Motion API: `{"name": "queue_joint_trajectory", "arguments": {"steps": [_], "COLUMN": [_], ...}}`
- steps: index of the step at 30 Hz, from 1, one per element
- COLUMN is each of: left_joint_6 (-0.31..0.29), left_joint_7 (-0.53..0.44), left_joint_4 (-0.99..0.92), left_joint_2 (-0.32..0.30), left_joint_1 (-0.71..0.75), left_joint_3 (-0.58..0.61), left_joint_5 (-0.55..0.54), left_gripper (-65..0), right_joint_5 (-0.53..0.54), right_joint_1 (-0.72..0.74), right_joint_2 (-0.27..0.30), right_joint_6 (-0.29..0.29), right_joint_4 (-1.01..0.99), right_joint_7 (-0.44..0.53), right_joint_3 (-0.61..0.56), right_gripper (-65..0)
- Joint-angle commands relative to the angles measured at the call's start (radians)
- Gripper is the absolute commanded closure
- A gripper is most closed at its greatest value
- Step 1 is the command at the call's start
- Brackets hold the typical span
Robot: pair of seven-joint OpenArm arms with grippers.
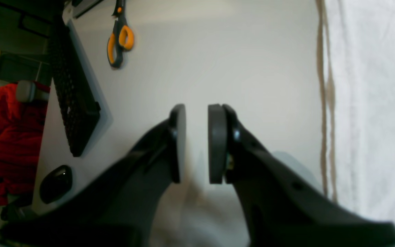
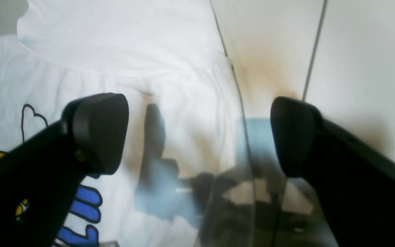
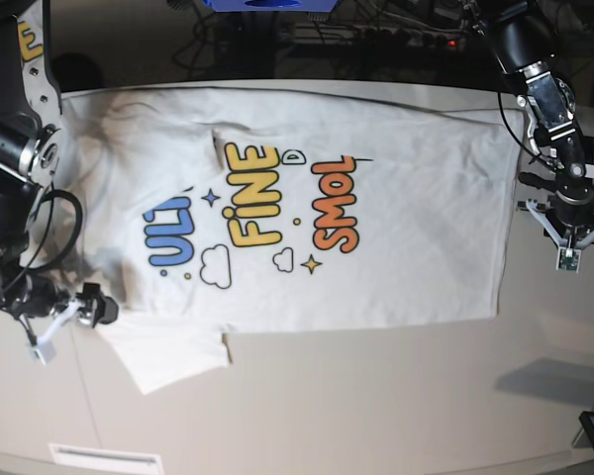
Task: Fold the T-shirt properly
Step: 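Lower both grippers and pinch the shirt's side edges near the hem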
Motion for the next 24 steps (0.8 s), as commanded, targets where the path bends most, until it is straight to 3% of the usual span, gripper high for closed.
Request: {"name": "queue_joint_trajectory", "arguments": {"steps": [1,5,17,21,24], "left_joint_6": [0.009,0.009,0.009,0.009,0.009], "left_joint_7": [-0.018,-0.018,-0.018,-0.012,-0.01], "left_joint_4": [0.022,0.022,0.02,0.008,-0.011], "left_joint_2": [-0.019,-0.019,-0.019,-0.019,-0.019], "left_joint_1": [-0.012,-0.012,-0.014,-0.026,-0.049], "left_joint_3": [-0.006,-0.006,-0.006,-0.006,0.002], "left_joint_5": [0.001,0.001,0.001,0.001,0.001], "left_gripper": [-11.9,-11.9,-11.9,-12.8,-12.9], "right_joint_5": [-0.001,-0.001,-0.004,-0.004,-0.004], "right_joint_1": [0.021,0.024,0.026,0.026,0.026], "right_joint_2": [-0.004,-0.011,-0.034,-0.034,-0.034], "right_joint_6": [0.006,0.006,0.006,0.006,0.006], "right_joint_4": [0.004,0.004,0.002,0.004,0.004], "right_joint_7": [-0.015,-0.018,-0.015,-0.014,-0.014], "right_joint_3": [-0.002,-0.002,-0.003,-0.003,-0.003], "right_gripper": [-64.0,-61.8,-32.6,-19.0,-4.6]}}
